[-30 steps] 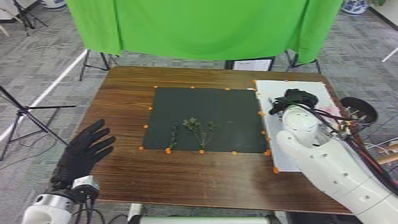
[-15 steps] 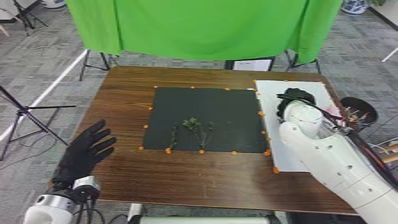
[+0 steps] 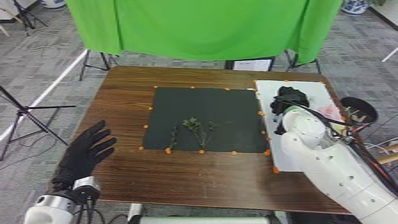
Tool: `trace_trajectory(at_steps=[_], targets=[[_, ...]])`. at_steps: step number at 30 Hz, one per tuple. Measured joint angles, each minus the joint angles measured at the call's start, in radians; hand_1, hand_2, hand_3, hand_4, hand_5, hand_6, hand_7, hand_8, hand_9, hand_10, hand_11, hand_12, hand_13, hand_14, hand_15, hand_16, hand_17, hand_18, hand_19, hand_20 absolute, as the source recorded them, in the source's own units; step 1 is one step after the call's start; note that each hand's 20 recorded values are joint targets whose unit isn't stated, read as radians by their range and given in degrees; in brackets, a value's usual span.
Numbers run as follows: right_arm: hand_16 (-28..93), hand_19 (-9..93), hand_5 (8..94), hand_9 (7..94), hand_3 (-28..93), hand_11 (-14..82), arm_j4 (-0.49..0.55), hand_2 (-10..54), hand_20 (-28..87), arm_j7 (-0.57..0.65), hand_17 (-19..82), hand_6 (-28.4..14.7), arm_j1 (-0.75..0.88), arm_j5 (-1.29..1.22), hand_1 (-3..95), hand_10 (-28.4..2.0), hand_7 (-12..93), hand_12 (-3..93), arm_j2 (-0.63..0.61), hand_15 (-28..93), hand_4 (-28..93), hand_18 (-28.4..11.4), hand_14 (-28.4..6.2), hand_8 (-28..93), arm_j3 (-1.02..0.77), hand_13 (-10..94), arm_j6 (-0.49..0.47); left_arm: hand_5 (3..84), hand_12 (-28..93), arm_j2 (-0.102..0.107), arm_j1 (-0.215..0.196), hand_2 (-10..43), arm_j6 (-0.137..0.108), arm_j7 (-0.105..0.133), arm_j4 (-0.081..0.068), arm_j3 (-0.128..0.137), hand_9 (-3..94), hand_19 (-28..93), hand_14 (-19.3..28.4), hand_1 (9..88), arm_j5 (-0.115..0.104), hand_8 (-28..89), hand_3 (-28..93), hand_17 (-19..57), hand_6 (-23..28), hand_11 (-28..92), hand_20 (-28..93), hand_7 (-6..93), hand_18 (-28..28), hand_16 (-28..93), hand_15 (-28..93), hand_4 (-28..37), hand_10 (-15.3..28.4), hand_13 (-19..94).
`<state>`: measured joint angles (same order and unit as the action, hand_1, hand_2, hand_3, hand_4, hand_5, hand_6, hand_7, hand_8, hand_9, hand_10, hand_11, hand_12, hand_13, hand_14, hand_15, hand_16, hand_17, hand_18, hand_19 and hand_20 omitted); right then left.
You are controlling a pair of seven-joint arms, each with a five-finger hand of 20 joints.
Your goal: Arrange flowers
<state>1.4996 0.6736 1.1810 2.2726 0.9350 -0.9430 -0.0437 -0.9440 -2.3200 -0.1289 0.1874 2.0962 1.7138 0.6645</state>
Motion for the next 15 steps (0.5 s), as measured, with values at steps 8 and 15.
trace_trajectory(at_steps=[8,15], targets=[[44,93,70.6,76.1,90,71.6,0.119,-9.5,69,-0.006,38,-2.3,0.037,0.002,38.1,-8.1,56,63.4,-0.039,91,-12,-22.7,-9.7,25,-0.014,72,0.100,26.4,18,-0.001,-0.003,-2.8,0.000,0.002,0.001,0.001,23.3,41,16.1,26.1,0.000,-11,70,-9.2,3.2,21,9,21.3,22.8,0,32,-25.9,11.7,19],[43,93,70.9,76.9,90,71.3,0.306,-9.5,70,0.017,39,-2.3,0.094,-0.220,38.3,-8.0,55,63.1,-0.031,92,-12,-22.8,-9.4,25,-0.112,72,0.131,26.4,18,-0.003,-0.003,-2.8,0.000,0.001,0.000,0.002,23.3,41,16.1,26.0,0.000,-11,70,-9.2,3.2,21,9,21.2,22.8,0,32,-25.8,11.7,19]])
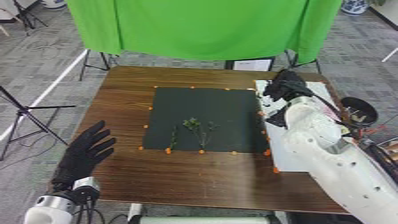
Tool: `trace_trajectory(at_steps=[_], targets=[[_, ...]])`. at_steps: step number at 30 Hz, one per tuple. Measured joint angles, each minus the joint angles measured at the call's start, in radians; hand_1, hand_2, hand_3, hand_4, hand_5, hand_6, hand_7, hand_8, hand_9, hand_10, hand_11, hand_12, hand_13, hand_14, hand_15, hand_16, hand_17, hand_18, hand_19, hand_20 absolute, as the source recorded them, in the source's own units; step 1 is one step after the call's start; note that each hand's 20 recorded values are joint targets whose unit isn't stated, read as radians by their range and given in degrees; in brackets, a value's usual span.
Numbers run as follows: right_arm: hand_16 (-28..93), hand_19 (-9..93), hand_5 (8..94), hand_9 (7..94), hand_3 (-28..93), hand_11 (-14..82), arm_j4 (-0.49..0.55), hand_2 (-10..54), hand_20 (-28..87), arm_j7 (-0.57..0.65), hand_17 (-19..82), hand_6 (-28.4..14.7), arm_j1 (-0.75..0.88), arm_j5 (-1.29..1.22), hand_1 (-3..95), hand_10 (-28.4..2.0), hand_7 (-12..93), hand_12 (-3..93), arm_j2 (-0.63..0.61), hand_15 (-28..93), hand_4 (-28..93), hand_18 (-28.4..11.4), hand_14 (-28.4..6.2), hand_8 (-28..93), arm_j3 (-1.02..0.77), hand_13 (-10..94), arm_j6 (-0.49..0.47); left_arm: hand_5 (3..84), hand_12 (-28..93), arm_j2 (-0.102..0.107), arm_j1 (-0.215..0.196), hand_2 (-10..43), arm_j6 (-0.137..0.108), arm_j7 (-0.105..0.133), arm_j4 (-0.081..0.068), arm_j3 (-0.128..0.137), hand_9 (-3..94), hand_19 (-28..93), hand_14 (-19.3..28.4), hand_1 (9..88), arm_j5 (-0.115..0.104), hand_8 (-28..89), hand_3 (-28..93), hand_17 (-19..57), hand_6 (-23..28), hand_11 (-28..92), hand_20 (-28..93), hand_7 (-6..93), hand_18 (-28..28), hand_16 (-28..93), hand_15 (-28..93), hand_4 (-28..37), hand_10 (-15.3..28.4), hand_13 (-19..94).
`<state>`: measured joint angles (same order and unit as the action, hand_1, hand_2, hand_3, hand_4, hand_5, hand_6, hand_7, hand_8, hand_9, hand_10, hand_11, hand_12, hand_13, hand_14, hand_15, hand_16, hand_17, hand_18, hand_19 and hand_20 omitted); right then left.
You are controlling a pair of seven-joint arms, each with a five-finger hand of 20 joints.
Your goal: Arrange flowers
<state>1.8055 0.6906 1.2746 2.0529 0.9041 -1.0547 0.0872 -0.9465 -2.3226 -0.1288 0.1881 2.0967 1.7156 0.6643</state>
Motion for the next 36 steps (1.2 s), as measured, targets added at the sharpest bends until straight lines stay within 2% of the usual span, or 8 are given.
trace_trajectory(at_steps=[4,8,17,36], targets=[[43,93,71.2,77.2,90,71.0,0.064,-9.5,70,0.026,39,-2.3,0.041,0.018,38.4,-7.9,55,62.8,0.032,91,-12,-22.8,-9.4,25,-0.012,72,0.008,26.4,18,-0.001,0.002,-2.8,0.001,-0.002,-0.001,0.000,23.3,41,16.1,26.0,0.000,-11,70,-9.2,3.2,21,9,21.2,22.8,0,32,-25.9,11.7,19],[42,93,71.4,78.8,90,69.9,0.071,-9.5,70,0.054,41,-2.3,0.087,0.074,38.6,-7.7,54,61.4,0.081,91,-12,-22.5,-9.1,24,0.001,73,-0.002,26.4,18,-0.001,0.009,-2.9,0.002,-0.005,-0.003,-0.001,23.3,41,16.1,26.0,0.000,-11,70,-9.2,3.2,21,9,21.2,22.8,0,32,-25.9,11.7,19],[43,93,71.6,79.0,89,69.7,0.056,-9.5,70,0.083,41,-2.2,0.195,0.121,38.9,-7.8,54,61.2,0.118,90,-12,-22.7,-9.2,25,0.068,74,-0.114,26.4,18,0.002,0.023,-2.8,0.014,-0.016,-0.012,-0.003,23.1,41,16.1,26.0,0.000,-11,70,-9.4,3.3,21,8,21.4,23.4,0,32,-25.8,11.6,19],[43,93,71.5,79.4,89,69.8,0.060,-9.5,70,0.084,42,-2.1,0.218,0.086,39.1,-7.8,54,60.6,0.152,90,-11,-22.6,-9.2,25,0.068,74,-0.103,26.5,18,0.009,0.024,-2.9,0.017,-0.020,-0.014,-0.005,23.1,41,16.3,26.0,-0.001,-11,71,-9.4,3.4,22,8,21.9,23.4,0,33,-26.1,11.8,19]])
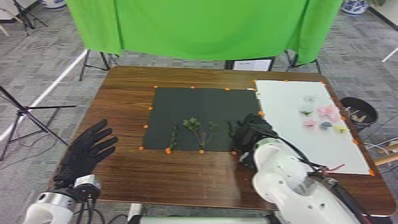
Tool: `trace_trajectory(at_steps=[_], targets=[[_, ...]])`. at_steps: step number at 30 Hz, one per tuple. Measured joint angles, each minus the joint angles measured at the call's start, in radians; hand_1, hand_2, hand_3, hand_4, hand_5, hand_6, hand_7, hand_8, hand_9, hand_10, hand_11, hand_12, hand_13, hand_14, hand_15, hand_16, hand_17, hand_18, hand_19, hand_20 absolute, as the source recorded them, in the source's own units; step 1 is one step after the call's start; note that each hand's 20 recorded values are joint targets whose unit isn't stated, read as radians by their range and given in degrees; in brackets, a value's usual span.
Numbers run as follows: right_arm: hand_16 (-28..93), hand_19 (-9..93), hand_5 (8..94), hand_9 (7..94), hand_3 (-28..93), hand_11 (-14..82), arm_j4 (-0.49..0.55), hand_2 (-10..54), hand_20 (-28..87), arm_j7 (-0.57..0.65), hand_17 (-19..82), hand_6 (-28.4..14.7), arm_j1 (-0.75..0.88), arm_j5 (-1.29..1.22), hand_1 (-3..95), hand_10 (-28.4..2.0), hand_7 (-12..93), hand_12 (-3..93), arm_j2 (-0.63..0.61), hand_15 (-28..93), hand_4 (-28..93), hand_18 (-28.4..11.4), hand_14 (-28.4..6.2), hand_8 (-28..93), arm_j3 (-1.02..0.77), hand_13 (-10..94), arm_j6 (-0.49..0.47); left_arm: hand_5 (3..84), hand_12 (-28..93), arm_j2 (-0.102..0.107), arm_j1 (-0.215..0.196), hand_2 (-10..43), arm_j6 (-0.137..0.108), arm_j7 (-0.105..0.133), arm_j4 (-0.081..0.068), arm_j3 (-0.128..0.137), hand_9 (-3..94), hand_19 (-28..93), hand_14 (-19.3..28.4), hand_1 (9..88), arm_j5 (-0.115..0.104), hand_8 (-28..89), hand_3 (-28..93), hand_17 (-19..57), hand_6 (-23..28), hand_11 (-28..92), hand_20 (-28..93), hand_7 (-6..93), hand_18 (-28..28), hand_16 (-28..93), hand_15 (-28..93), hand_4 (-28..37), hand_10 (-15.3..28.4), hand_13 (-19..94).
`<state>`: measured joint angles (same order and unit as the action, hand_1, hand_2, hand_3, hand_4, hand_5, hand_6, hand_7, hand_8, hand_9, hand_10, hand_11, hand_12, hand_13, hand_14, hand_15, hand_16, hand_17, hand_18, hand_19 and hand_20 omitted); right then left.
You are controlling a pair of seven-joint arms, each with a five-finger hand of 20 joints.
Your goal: Arrange flowers
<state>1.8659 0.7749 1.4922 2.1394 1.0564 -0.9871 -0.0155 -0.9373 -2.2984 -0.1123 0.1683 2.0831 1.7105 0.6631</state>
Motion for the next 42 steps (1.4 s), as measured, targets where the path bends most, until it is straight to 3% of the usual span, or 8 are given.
trace_trajectory(at_steps=[12,18,32,34,35,36,42], targets=[[44,93,67.9,75.3,85,68.5,-0.012,-9.5,69,0.007,39,-0.5,-0.011,0.015,39.5,-8.7,54,62.2,0.034,89,-14,-23.1,-9.8,21,0.009,72,-0.008,26.5,18,0.000,0.004,-2.9,0.001,-0.001,-0.002,-0.004,23.1,41,16.3,26.0,0.000,-12,71,-9.4,3.4,23,8,22.2,23.4,0,34,-26.0,11.9,19],[44,93,66.5,74.8,84,68.4,0.002,-9.5,68,0.022,38,-0.8,-0.012,0.049,38.5,-9.1,53,61.2,0.044,89,-16,-23.1,-10.2,19,-0.008,70,-0.105,26.5,18,0.000,0.004,-2.9,0.001,-0.001,-0.003,-0.004,23.1,41,16.3,26.0,0.000,-12,71,-9.4,3.4,23,8,22.5,23.4,0,34,-26.0,11.9,19],[42,93,67.8,74.1,83,68.9,0.023,-9.5,68,0.050,39,-1.5,0.006,0.057,28.0,-9.9,49,57.3,0.037,89,-22,-23.6,-10.4,17,-0.028,71,-0.115,26.5,18,-0.001,0.004,-2.7,0.002,-0.002,-0.004,-0.004,23.0,41,16.3,26.1,-0.001,-12,70,-9.4,3.4,23,8,22.6,23.3,0,34,-26.0,11.9,19],[42,93,68.3,74.2,83,68.8,0.026,-9.5,68,0.052,39,-1.8,0.006,0.056,26.3,-10.1,48,57.0,0.037,88,-22,-23.7,-10.4,15,-0.028,71,-0.115,26.5,18,-0.001,0.004,-2.8,0.001,-0.002,-0.004,-0.004,23.0,41,16.4,26.0,-0.001,-12,70,-9.4,3.4,23,8,22.5,23.3,0,34,-26.0,11.9,19],[42,93,68.8,74.2,83,68.8,0.026,-9.0,68,0.053,40,-2.0,0.006,0.056,23.4,-10.1,52,56.9,0.037,88,-21,-23.7,-10.5,-4,-0.028,71,-0.115,26.5,18,-0.001,0.004,-2.7,0.001,-0.002,-0.004,-0.004,23.0,41,16.3,26.0,-0.002,-12,70,-9.5,3.4,23,8,22.5,23.3,0,34,-26.0,11.9,19],[42,93,69.2,74.1,83,68.8,0.026,-8.5,68,0.054,40,-2.2,0.007,0.054,22.1,-10.1,52,56.8,0.037,88,-20,-23.7,-10.5,-10,-0.029,71,-0.115,26.5,18,-0.001,0.004,-2.7,0.001,-0.001,-0.004,-0.004,23.0,41,16.3,26.0,-0.002,-12,70,-9.5,3.4,23,8,22.4,23.4,0,34,-26.0,11.9,19],[43,93,68.6,74.2,82,65.9,0.044,-8.1,68,0.055,39,-3.6,0.011,0.050,19.4,-10.6,44,57.5,0.037,87,-21,-23.8,-11.2,-11,-0.042,70,-0.114,26.4,18,-0.001,0.003,-2.8,0.001,-0.001,-0.004,-0.004,23.1,41,16.3,26.0,-0.002,-12,70,-9.5,3.3,23,8,22.5,23.4,0,34,-25.9,11.9,19]])
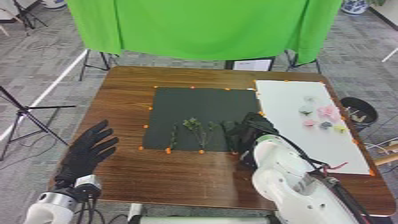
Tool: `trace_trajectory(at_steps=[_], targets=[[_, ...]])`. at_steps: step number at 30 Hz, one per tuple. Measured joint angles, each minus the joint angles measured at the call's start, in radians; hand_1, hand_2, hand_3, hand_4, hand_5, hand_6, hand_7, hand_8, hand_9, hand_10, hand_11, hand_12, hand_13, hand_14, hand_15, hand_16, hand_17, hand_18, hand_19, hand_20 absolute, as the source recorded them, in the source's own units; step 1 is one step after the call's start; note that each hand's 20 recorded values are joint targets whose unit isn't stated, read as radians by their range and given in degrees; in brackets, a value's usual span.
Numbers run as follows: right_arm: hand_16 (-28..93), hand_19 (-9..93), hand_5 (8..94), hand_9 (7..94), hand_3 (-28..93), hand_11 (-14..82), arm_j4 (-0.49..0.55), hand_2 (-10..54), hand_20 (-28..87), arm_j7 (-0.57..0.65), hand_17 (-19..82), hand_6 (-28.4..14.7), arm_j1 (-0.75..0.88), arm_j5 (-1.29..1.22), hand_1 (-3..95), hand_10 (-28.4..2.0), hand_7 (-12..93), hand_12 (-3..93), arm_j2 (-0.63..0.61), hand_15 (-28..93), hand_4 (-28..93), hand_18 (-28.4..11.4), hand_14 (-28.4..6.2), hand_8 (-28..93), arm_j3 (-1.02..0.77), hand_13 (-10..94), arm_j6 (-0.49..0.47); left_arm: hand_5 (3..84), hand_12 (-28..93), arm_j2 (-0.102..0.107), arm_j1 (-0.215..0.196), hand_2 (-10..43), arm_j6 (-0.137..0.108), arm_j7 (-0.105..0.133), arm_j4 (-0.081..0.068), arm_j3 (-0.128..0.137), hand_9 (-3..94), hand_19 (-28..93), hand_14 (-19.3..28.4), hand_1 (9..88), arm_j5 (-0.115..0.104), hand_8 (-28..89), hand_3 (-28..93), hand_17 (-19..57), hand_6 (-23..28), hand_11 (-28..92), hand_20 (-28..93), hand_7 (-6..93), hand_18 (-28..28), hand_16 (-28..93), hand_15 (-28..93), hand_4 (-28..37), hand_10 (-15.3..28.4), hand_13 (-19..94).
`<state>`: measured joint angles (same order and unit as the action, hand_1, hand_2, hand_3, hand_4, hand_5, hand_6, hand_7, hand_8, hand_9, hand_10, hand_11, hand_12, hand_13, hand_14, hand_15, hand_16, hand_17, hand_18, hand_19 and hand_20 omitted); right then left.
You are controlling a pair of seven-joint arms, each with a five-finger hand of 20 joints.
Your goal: Arrange flowers
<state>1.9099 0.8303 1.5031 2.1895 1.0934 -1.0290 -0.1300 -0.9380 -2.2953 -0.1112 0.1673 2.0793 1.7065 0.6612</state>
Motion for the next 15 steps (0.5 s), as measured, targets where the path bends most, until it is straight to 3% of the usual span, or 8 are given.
trace_trajectory(at_steps=[5,9,15], targets=[[41,93,63.3,68.3,82,62.0,0.002,-8.1,62,-0.007,35,-4.3,0.000,0.032,18.5,-13.4,36,53.7,-0.009,84,-22,-23.6,-12.8,-10,-0.001,65,-0.001,26.4,18,-0.001,-0.005,-3.0,0.000,0.001,0.001,0.001,23.0,41,16.3,26.1,0.000,-12,71,-9.5,3.3,23,8,22.5,23.3,0,34,-25.8,11.9,19],[40,93,54.7,58.6,83,53.2,0.011,-9.2,59,-0.024,31,-5.5,0.001,0.067,20.9,-14.4,35,40.4,-0.036,84,-22,-23.5,-13.5,-11,-0.018,58,0.007,26.4,18,-0.003,-0.008,-3.0,-0.001,0.003,0.002,0.001,23.0,41,16.3,26.1,0.000,-12,71,-9.4,3.3,23,8,22.5,23.3,0,34,-25.8,11.9,19],[35,88,45.7,49.5,88,35.6,0.024,-9.5,58,-0.101,26,-5.5,0.004,0.113,26.0,-13.4,35,27.3,-0.145,83,-25,-22.9,-13.6,-13,-0.089,52,0.155,26.5,18,-0.005,-0.015,-2.9,-0.002,0.006,0.006,0.006,23.1,41,16.2,26.3,0.000,-12,70,-9.4,3.4,22,8,22.1,23.2,0,33,-25.8,11.8,19]])
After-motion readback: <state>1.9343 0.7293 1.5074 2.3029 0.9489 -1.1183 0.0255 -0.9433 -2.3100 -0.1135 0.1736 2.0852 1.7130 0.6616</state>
